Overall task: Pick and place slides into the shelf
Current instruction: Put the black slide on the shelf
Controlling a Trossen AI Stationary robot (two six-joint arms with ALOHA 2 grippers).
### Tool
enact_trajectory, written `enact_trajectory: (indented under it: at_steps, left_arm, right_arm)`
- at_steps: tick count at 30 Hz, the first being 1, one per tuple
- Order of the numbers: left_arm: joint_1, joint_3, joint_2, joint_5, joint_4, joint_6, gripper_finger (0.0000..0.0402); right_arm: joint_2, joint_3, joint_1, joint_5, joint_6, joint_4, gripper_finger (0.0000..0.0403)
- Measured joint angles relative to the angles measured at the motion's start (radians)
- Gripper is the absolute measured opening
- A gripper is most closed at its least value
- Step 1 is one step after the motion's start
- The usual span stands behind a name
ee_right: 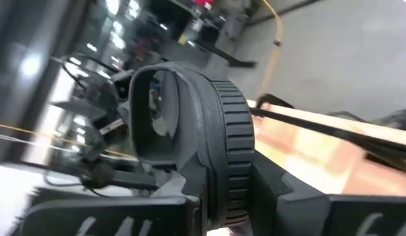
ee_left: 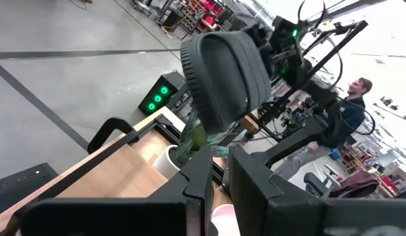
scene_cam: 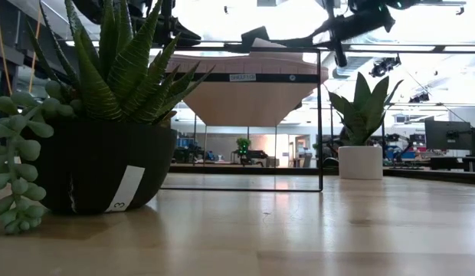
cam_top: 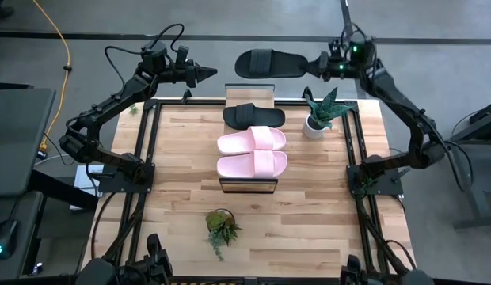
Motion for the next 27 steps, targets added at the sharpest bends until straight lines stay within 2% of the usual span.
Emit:
enact_trajectory:
  at_steps: [4,7,11,17,27]
  left_arm:
    - [0.000,0.000,0.000,0.000,0.000,0.000,0.0040]
    - [0.000,0.000,0.000,0.000,0.000,0.000,0.0040]
    - [0.000,0.000,0.000,0.000,0.000,0.000,0.0040]
    - [0.000,0.000,0.000,0.000,0.000,0.000,0.0040]
    - [0.000,0.000,0.000,0.000,-0.008,-0.010,0.0040]
  right_arm:
    - [-0.087,-0.223,-0.001,-0.005,0.179,0.354,0.0048]
    - [-0.131,-0.320,-0.001,0.002,0.286,0.543,0.0048]
    - [-0.167,-0.394,0.001,0.015,0.322,0.539,0.0048]
    - [-0.179,-0.409,0.013,0.027,0.341,0.532,0.0048]
    - [-0.091,-0.408,0.010,0.050,0.421,0.551,0.0048]
